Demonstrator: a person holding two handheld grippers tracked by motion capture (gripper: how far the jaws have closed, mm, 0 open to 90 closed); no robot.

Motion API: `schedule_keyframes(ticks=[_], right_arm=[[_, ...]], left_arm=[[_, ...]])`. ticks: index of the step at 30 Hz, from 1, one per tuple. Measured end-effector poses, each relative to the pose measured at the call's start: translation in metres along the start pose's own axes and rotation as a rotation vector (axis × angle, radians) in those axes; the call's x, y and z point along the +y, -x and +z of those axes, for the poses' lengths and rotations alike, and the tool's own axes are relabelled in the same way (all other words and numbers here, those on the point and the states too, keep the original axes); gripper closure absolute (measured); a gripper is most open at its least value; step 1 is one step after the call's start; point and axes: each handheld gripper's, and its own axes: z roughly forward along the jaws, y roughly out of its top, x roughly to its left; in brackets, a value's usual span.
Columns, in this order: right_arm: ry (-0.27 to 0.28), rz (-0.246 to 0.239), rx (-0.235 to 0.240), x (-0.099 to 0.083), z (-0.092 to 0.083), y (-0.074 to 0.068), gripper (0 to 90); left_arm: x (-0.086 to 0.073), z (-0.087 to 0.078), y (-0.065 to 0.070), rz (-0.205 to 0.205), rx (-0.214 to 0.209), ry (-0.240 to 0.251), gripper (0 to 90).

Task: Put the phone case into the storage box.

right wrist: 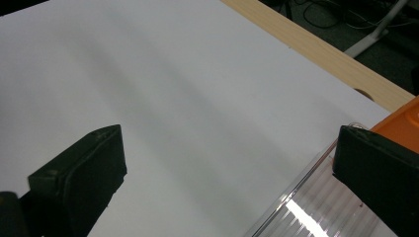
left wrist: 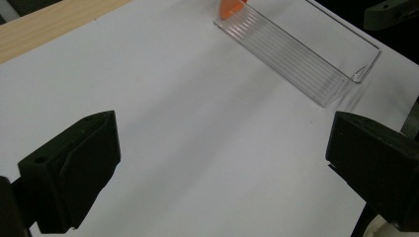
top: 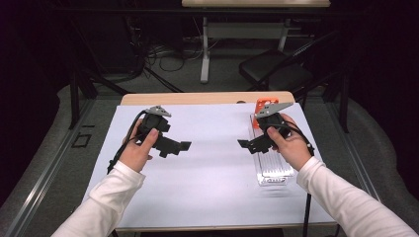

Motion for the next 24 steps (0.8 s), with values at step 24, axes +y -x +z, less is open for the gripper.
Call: schedule_keyframes(ticks=[24], right_arm=[[0.002,0.009,-0.001,-0.054,-0.004,-0.026,0.0]], left_arm=[[-0.054,0.001,0.005,-0.025,0.029,0.011,0.5]])
